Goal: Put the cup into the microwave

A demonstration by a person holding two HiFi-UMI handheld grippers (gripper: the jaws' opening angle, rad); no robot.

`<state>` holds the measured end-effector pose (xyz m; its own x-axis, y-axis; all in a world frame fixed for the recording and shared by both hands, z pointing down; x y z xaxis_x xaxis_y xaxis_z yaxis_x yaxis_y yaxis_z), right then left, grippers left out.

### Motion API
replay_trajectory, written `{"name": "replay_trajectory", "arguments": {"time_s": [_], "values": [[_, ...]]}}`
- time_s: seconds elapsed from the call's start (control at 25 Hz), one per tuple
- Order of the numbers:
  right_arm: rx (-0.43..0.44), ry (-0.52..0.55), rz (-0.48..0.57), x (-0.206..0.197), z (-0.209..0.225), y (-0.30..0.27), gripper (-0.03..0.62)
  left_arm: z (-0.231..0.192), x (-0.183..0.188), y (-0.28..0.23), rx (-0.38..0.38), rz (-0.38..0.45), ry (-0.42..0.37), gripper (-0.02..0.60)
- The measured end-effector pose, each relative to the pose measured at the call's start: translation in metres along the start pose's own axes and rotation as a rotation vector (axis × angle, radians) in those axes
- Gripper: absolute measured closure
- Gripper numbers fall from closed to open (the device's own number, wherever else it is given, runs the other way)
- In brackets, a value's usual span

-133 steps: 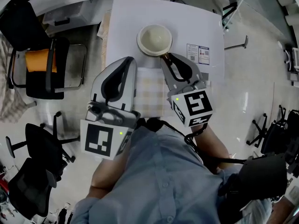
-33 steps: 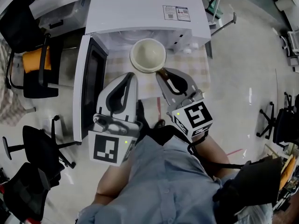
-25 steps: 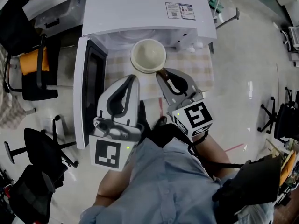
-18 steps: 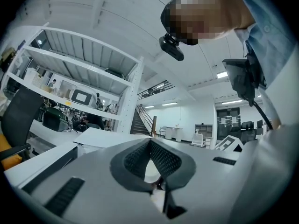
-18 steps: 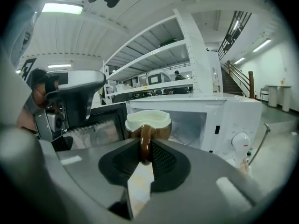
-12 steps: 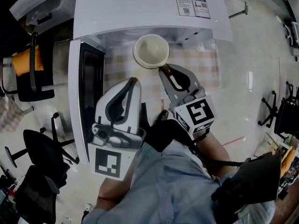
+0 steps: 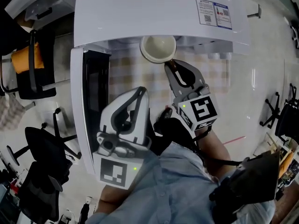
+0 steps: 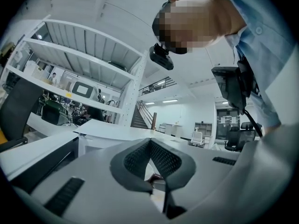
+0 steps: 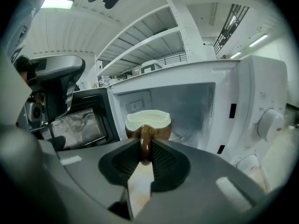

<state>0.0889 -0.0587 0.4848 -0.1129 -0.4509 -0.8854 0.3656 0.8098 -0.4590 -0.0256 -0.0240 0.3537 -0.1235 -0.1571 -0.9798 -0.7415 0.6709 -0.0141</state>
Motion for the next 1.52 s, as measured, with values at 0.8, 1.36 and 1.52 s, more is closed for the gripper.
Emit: {"name": "replay_trajectory", "arguments": {"time_s": [0.8, 1.36, 1.52], "values": [[-0.040, 0.011, -0.031, -0.009, 0.015, -0.064, 0.545, -0.040, -0.023, -0.007, 0.041, -0.045, 0.059, 0.577], [-0.091, 0.044, 0.030, 0.008, 0.030, -0.103, 0.543, -0.054, -0.026, -0.004, 0.063, -0.081, 0.084, 0.577], [-0.097, 0.052, 0.039, 0.010, 0.031, -0.109, 0.543, -0.055, -0.024, -0.004, 0.066, -0.080, 0.083, 0.577]]}}
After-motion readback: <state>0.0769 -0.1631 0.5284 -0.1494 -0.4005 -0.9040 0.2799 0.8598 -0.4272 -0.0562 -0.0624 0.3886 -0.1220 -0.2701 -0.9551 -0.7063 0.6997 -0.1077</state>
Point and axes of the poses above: the fingertips, and each gripper's own axes: y backward along the fingers, z to its right, x out of its top, the point moved 3 cm from there along y, backward along the fingers, and after that the axes turned 7 degrees about -x, right-handed, at the moved point
